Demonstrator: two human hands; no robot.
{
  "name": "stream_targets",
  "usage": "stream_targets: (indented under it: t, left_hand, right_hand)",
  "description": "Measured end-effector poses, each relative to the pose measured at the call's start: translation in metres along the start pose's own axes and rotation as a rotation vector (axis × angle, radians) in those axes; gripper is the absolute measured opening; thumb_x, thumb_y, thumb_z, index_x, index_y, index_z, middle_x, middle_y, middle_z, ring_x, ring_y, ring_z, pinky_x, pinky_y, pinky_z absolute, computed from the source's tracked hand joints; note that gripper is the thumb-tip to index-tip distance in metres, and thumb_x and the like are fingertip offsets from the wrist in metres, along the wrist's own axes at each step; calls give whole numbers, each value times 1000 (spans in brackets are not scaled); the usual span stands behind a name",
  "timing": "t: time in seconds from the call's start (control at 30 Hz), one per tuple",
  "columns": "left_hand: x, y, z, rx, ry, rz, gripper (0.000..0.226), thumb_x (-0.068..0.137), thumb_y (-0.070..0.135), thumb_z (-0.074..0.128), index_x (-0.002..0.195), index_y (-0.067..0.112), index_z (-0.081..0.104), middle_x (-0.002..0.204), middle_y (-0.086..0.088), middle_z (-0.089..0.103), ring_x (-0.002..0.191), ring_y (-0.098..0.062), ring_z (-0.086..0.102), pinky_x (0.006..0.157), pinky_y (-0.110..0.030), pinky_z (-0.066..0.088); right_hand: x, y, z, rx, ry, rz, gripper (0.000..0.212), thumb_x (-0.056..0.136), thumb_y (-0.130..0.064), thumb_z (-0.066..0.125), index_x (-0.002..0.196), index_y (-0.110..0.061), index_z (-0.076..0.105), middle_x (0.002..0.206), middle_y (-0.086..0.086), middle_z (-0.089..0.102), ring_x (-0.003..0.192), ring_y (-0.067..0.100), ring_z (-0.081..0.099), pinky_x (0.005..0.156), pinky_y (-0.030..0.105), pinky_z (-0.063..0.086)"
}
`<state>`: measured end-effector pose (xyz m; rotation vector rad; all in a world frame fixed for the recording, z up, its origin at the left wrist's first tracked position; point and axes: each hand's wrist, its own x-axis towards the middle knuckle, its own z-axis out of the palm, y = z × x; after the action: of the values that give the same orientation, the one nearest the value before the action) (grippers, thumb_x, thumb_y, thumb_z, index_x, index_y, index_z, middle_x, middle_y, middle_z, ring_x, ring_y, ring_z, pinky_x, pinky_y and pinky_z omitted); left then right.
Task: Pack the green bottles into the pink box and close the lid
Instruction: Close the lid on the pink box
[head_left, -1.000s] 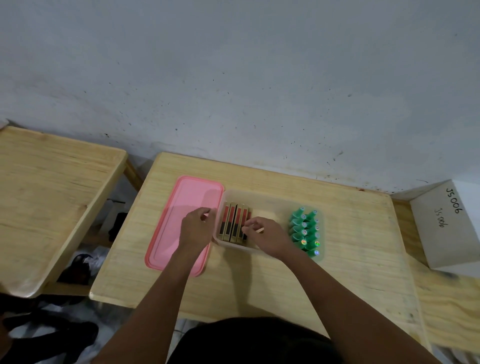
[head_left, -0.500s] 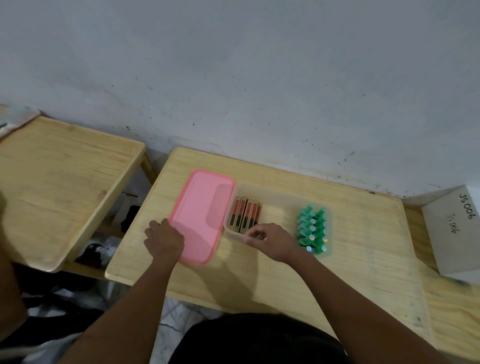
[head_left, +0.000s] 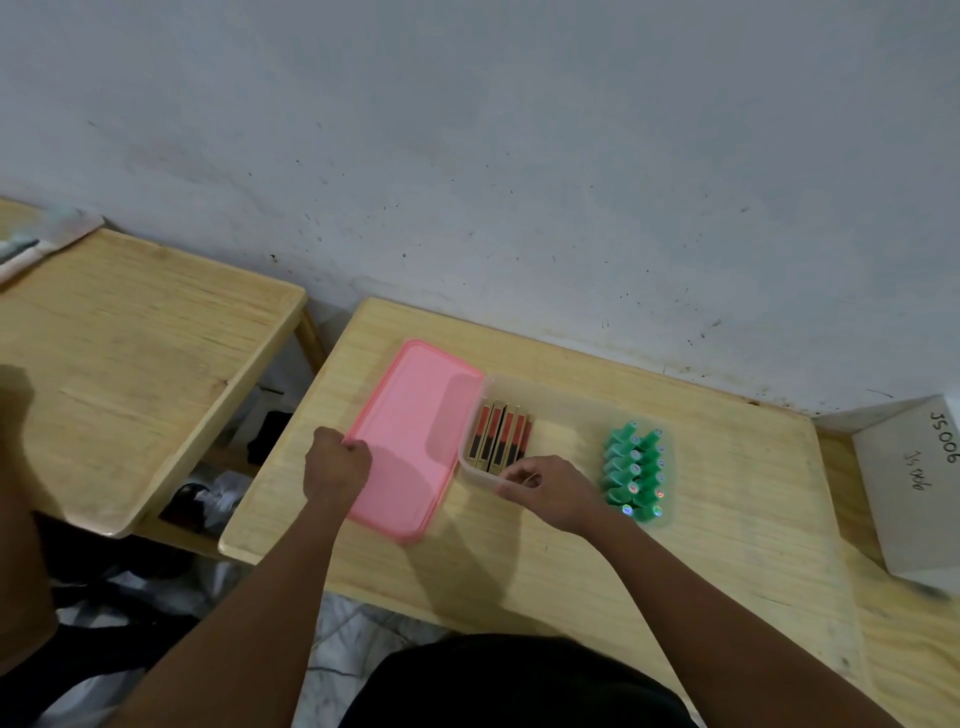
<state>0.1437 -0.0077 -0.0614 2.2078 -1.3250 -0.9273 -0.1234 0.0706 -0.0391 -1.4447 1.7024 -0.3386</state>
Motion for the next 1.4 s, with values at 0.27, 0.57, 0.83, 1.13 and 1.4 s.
stream_targets:
  t: [0.27,0.57,0.83,1.13,1.4]
  left_hand:
    - [3,16,-16,-22,50,205,24,95,26,51,88,8,64,75,-4,59,76,-27,60,66,-32,44]
    - [-30,61,-23,148,419,1031,12,90,13,54,97,12,64,89,-8,62,76,-27,56,62,-37,46]
    - [-64,83,12,220,391,1367,27,80,20,66,104,24,56,107,-13,65,102,-30,57,80,-40,49]
    - [-55,73,51,-299,-421,364,82,88,55,54,152,19,16,153,-8,32,138,-22,35,112,-40,33]
    - [-63,70,73,-168,-428,346,27,93,37,43,109,21,57,101,-2,68,90,-20,66,70,-34,50]
  right_hand:
    - [-3,-4,-9,69,-13,-33,27,88,-50,64,98,-27,74,93,-13,70,86,6,64,79,28,51]
    - [-8,-43,-77,921,218,81,52,96,-62,34,126,-23,55,116,8,66,105,29,66,89,47,54]
    - [-27,-8,-128,1267,369,165,28,92,-7,53,119,-4,61,103,14,69,84,23,64,65,30,53]
    - [-72,65,-102,949,648,270,43,94,-7,49,135,-19,52,117,9,65,102,33,65,71,45,56]
    - [-67,87,-54,379,838,314,25,87,-32,39,74,-17,53,73,7,49,60,18,43,51,27,29]
